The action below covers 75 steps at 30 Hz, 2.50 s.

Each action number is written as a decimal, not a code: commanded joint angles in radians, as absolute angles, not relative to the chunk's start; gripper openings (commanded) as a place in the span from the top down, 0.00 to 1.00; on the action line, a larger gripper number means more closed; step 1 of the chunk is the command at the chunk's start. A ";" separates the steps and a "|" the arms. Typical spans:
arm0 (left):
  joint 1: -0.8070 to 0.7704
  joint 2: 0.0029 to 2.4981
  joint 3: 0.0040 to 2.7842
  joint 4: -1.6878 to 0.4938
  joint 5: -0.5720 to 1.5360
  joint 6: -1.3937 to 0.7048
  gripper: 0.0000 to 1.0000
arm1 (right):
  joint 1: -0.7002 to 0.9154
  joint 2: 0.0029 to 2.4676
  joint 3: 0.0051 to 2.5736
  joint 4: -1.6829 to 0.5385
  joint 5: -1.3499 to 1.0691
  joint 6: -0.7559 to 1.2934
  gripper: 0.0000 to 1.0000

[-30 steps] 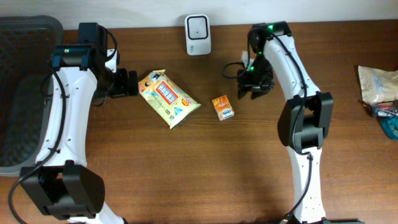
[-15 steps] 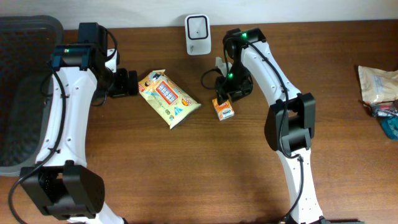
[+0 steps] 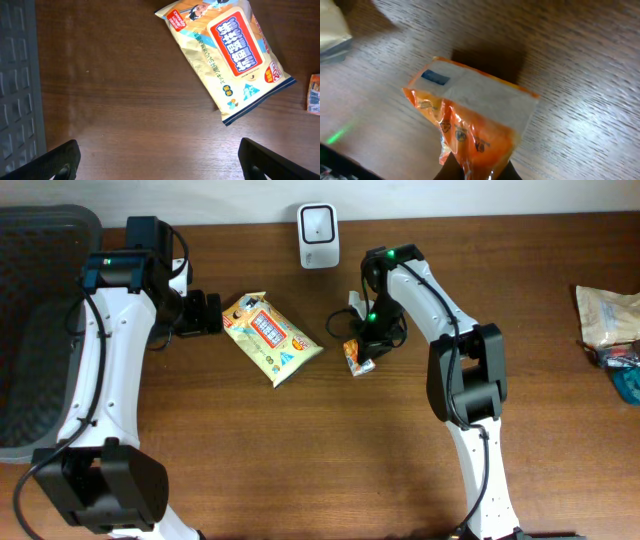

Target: Scan the item barcode

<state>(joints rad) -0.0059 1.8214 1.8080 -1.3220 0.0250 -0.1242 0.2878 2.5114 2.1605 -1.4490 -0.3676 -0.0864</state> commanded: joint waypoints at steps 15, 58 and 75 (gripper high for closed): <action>-0.006 1.804 1.805 -1.320 0.022 -0.123 0.01 | 0.124 2.526 2.250 -1.420 -1.272 -0.128 0.96; -0.006 1.804 1.805 -1.320 0.022 -0.123 0.01 | 0.402 2.558 2.601 -0.666 0.364 0.009 0.96; -0.006 1.804 1.805 -1.321 0.021 -0.123 0.01 | 0.440 2.673 2.601 -0.475 0.437 -0.541 0.96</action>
<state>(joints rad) -0.0059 1.8214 1.8080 -1.3209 0.0250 -0.1242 0.4332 2.6717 2.5862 -0.4778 0.3962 -0.5301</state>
